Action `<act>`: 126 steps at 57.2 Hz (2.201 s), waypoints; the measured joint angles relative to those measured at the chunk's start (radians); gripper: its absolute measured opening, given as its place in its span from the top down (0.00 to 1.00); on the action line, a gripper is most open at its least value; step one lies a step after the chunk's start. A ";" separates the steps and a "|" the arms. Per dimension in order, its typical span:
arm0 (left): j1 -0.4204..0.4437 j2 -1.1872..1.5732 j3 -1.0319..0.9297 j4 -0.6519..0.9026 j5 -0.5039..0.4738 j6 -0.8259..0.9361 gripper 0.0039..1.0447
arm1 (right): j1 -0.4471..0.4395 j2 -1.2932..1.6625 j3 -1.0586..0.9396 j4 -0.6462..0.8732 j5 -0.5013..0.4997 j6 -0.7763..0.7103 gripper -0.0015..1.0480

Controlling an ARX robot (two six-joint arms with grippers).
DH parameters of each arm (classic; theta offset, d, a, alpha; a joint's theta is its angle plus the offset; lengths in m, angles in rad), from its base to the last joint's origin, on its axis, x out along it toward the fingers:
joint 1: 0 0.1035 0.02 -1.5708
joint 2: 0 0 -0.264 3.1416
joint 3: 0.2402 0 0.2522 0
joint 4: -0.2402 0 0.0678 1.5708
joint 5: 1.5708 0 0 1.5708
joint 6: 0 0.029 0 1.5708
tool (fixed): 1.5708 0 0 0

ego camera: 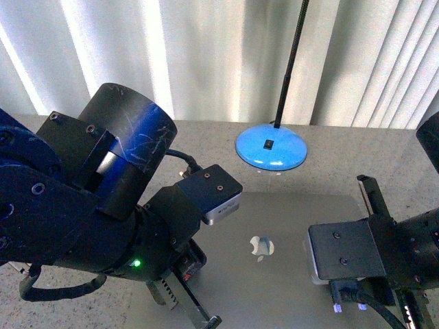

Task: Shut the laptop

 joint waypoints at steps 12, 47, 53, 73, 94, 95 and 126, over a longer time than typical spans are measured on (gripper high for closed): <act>0.031 -0.022 -0.019 0.013 0.018 -0.039 0.97 | 0.004 -0.002 -0.019 0.042 -0.039 0.057 0.97; 0.158 -0.182 -0.077 0.296 -0.043 -0.319 0.37 | -0.034 -0.176 -0.079 0.566 -0.104 0.915 0.53; 0.157 -0.136 -0.266 0.863 -0.388 -0.378 0.57 | -0.005 -0.143 -0.140 0.804 0.146 1.050 0.49; 0.302 -0.497 -0.628 1.070 -0.314 -0.416 0.97 | -0.076 -0.425 -0.509 1.183 0.521 1.403 0.97; 0.395 -0.880 -0.788 0.868 -0.234 -0.417 0.97 | -0.178 -0.787 -0.677 1.012 0.403 1.412 0.97; 0.396 -0.889 -0.790 0.862 -0.232 -0.417 0.97 | -0.185 -0.803 -0.681 1.001 0.403 1.412 0.97; 0.484 -1.315 -0.844 0.516 -0.146 -0.417 0.97 | -0.200 -1.220 -0.756 0.665 0.398 1.415 0.97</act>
